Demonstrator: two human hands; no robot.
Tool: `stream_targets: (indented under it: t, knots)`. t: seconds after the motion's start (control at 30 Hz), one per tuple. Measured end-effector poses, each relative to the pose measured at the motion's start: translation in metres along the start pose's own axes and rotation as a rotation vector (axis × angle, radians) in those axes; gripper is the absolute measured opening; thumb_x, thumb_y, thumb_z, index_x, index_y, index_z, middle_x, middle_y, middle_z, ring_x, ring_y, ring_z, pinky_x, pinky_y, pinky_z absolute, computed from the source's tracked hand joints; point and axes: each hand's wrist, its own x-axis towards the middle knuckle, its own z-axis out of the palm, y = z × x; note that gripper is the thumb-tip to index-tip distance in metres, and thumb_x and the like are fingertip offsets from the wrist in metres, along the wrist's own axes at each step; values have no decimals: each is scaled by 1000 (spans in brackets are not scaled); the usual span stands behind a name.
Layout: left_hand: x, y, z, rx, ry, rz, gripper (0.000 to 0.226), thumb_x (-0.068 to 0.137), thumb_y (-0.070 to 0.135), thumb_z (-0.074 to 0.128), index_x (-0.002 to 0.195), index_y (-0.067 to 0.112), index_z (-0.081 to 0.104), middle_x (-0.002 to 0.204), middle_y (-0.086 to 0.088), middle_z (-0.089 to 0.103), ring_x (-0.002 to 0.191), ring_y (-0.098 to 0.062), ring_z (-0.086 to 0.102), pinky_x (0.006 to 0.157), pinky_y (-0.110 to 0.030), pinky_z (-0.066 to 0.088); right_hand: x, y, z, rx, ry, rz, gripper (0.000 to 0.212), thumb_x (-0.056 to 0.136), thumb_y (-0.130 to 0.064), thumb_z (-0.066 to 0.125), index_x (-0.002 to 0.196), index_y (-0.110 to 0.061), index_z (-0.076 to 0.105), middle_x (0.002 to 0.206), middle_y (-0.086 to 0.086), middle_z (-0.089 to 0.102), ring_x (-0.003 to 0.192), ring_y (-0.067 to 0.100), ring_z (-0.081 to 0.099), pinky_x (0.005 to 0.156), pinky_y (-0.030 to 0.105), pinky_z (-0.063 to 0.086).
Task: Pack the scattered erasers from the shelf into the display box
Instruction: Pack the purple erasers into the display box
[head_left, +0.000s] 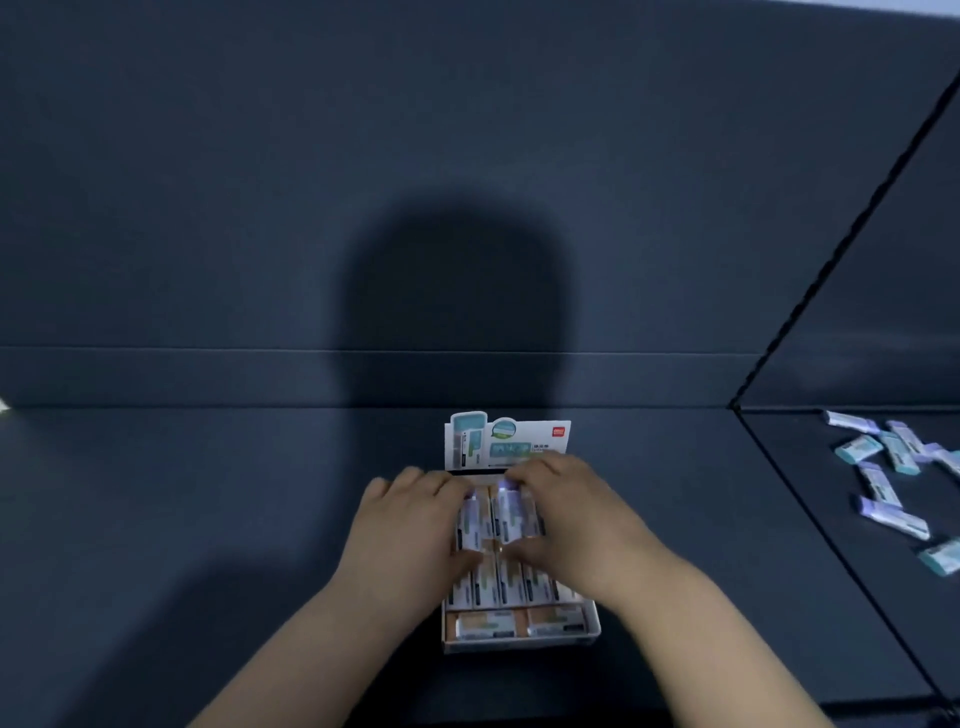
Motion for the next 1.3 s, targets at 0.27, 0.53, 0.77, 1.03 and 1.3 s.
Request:
stream_targets:
  t: [0.27,0.53,0.77,1.03,1.3]
  knots:
    - [8,5,15,-90,-29,-18,43,91,31,51,132,22,44,136,5,32,122,-12,35,101,-23,33,26,12,21,-7,-131,-18,51,80,-34,67,126,-22,47,129,-1,48,123,18,40,103,29,35]
    - [9,3,26,-46,-48,-90,16,73,15,73,88,14,68,104,3,52,95,-12,51,71,-15,44,25,12,31,-42,-16,-61,38,84,-36,61,120,-25,56,121,-4,56,114,18,49,95,29,40]
    - [4,5,25,-60,-15,-51,19,93,19,51,109,14,60,118,3,44,108,-12,43,82,-20,41,18,8,32,-6,5,-69,48,86,-40,59,131,-26,50,134,-7,51,124,16,43,105,25,33]
    - [-8,16,0,104,-20,131,30,60,40,81,83,22,72,72,3,64,67,-18,61,56,-29,46,-24,3,-4,-76,92,38,45,87,-44,57,130,-34,49,120,-10,57,112,13,51,95,25,39]
    - [-6,48,-12,104,-47,302,35,95,34,44,123,15,53,115,-7,55,111,-28,49,90,-37,38,-52,4,-13,-161,52,198,44,88,-44,54,130,-34,47,123,-6,56,113,17,53,91,26,40]
